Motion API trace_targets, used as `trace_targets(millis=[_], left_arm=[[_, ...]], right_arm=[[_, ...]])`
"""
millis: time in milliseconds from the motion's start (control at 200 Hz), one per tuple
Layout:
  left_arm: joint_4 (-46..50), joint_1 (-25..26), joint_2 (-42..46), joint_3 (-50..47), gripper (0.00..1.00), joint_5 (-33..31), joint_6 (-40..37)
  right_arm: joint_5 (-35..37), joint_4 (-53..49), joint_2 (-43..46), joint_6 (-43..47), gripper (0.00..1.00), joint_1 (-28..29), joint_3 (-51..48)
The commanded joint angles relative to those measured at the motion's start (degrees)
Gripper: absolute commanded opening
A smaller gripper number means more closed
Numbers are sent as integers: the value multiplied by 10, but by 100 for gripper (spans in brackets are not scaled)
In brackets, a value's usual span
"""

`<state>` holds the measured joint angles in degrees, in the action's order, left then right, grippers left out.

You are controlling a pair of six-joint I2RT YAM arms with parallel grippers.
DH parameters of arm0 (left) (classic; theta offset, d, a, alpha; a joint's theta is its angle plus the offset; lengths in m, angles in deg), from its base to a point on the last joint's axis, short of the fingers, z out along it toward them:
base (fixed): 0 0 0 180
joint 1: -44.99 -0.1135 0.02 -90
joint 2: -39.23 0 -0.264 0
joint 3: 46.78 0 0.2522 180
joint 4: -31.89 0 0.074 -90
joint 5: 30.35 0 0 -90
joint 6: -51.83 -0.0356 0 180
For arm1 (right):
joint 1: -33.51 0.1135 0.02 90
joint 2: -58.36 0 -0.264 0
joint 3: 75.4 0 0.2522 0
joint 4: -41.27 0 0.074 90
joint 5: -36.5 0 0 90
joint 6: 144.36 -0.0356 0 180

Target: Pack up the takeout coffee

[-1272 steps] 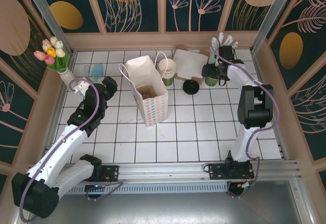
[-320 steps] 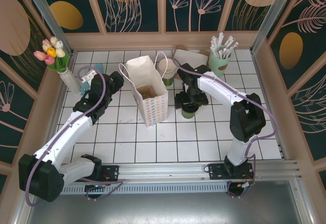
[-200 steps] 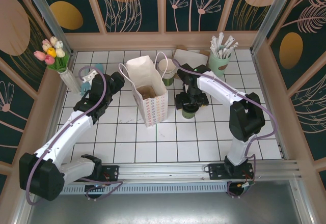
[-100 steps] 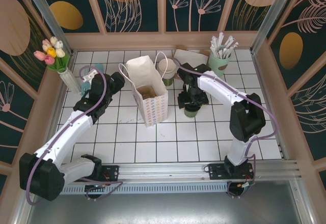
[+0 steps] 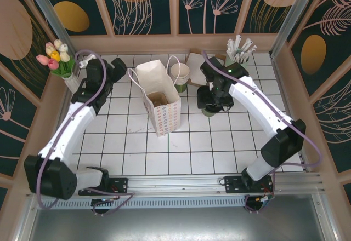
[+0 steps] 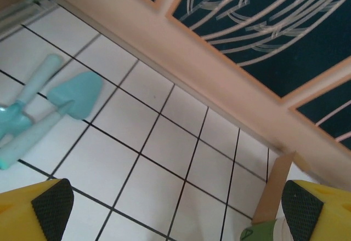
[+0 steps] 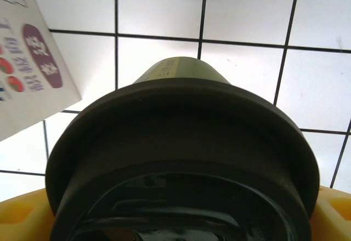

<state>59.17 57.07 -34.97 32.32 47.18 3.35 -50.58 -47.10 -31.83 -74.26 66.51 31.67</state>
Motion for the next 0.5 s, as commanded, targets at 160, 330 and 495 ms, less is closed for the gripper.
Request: trace_targets(millis=[160, 330, 495], left_arm=[[-53, -4, -50, 76, 99, 71, -33], [13, -4, -79, 101, 99, 65, 18], [30, -2, -102, 93, 99, 61, 40]], right_arm=[[-18, -39, 75, -29, 69, 2, 79], [-49, -41, 84, -26, 68, 6, 135], [-83, -41, 86, -19, 67, 21, 190]])
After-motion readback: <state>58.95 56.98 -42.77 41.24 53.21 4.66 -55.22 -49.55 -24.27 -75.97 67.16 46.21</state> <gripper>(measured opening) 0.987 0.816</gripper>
